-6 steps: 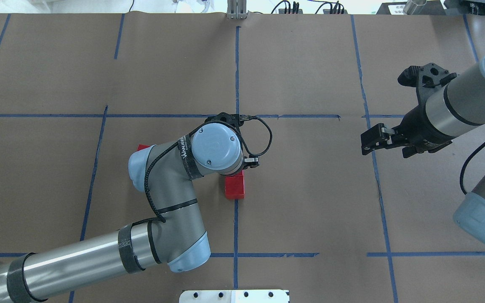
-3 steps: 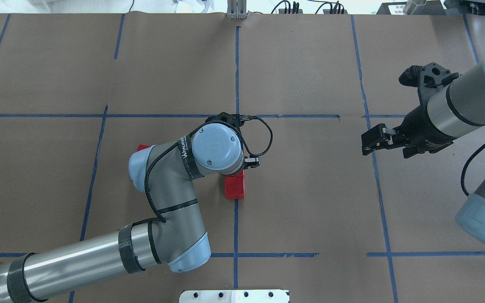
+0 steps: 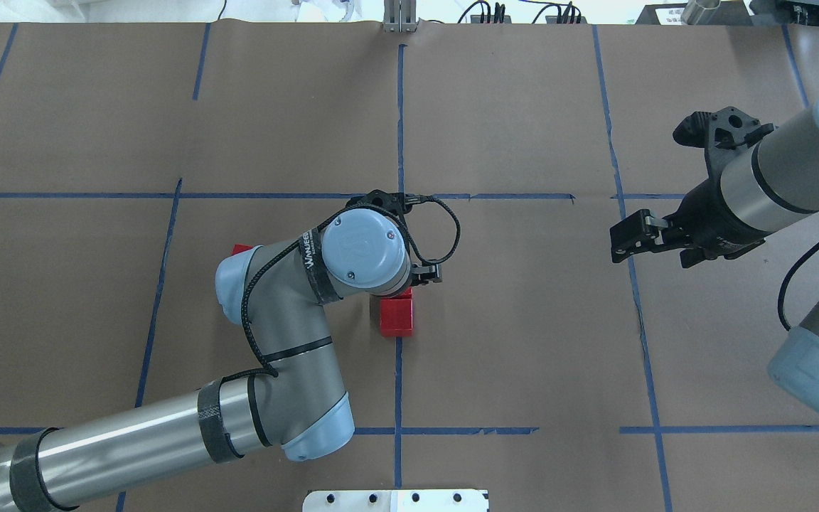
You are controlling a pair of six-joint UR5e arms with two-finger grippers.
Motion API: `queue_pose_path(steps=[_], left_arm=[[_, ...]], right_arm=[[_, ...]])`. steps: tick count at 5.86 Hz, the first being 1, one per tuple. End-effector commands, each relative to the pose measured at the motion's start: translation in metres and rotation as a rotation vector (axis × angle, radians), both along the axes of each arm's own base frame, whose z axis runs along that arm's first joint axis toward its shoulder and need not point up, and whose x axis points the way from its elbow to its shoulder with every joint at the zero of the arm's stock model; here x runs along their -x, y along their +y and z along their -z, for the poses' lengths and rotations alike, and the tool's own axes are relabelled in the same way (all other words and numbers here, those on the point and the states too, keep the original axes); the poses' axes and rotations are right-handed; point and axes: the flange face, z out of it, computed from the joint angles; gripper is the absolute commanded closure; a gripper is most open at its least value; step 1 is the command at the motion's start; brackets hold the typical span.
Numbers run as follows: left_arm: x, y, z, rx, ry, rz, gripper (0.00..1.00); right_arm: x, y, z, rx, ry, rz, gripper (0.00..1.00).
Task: Form red blocks into L shape at center
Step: 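Place the held cube against the far side of the center cube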
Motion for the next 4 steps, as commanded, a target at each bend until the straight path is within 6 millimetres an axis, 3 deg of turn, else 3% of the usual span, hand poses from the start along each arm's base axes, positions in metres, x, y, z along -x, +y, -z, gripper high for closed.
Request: queue_pose_path(steps=[1,2,3,4], left_arm=[[0.006,0.002,0.009,-0.007,0.018,0.002,0.00],[0.035,0.001,0.031,-0.033,0.075,0.019,0.00],[0.068,-0.006,0.017,-0.046,0.082,0.042,0.00],[0.103,-0.018,-0.019,-0.051,0.062,0.064,0.00]], right_arm=[[0.001,-0.001,-0.001,0.002,0.003,-0.001,0.00],[0.001,-0.001,-0.002,0.002,0.005,-0.002,0.00],[0.001,-0.001,-0.002,0.002,0.005,-0.002,0.00],[0.000,0.000,-0.002,0.002,0.005,-0.002,0.00]])
